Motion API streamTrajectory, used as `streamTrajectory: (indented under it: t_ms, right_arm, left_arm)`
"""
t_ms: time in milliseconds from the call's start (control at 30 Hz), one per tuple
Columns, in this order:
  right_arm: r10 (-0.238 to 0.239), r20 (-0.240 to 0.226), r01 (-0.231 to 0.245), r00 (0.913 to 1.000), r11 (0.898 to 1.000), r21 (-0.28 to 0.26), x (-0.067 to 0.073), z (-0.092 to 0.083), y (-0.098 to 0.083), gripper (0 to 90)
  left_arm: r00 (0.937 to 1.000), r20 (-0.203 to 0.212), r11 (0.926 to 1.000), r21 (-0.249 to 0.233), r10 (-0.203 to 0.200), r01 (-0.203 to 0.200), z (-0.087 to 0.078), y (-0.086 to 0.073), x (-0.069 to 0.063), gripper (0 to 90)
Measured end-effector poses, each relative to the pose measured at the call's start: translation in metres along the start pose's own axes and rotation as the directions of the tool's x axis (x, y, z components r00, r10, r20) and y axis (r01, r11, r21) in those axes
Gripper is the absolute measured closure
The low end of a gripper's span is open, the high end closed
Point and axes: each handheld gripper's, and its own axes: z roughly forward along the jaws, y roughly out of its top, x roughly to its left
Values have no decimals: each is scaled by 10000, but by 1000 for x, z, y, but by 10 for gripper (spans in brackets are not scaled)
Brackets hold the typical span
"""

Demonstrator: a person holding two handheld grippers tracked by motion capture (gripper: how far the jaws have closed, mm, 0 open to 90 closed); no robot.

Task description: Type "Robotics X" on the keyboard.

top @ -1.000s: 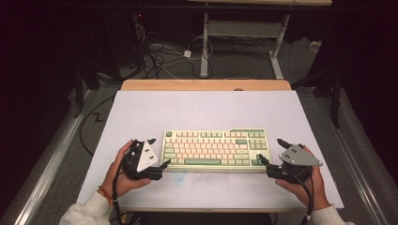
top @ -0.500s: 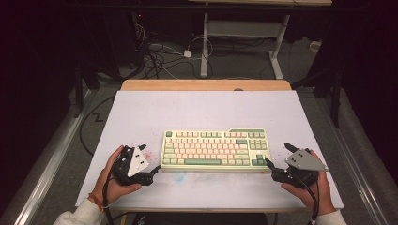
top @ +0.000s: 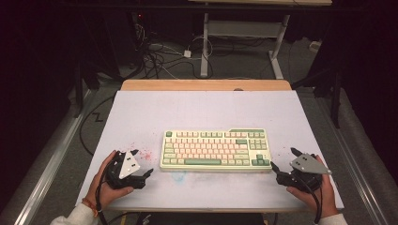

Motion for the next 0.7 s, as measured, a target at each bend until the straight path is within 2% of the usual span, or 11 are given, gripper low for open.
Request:
streamTrajectory:
  t_ms: [67,133,300,433,533,600,700]
  right_arm:
    - [73,142,-74,9999,9999,71,-1,0,-5,191]
    - [374,115,-375,9992,9992,120,-4,-1,-11,192]
    - [534,265,-543,9982,9979,360,-6,-2,-22,194]
    - [373,306,-383,9988,9987,342,-5,-5,-23,189]
    - [442,354,-450,9984,9987,222,-6,-7,-21,187]
    - [391,359,-396,9986,9991,139,-4,-8,-19,187]
    - [248,256,-251,9994,9996,142,0,-7,-17,186]
  left_arm:
    - [10000,-6,9998,173,-16,17,1,-4,-1,168]
    - [10000,63,9996,264,-69,67,2,-6,-2,168]
    - [9999,-21,9990,425,113,-112,3,-7,-8,168]
    - [9994,-220,9992,332,249,-241,1,-5,-10,168]
    - [9997,-162,9996,231,190,-186,1,-5,-9,168]
    - [9993,-222,9990,339,305,-297,1,-6,-10,168]
    - [9997,-113,9992,346,195,-191,0,-8,-10,168]
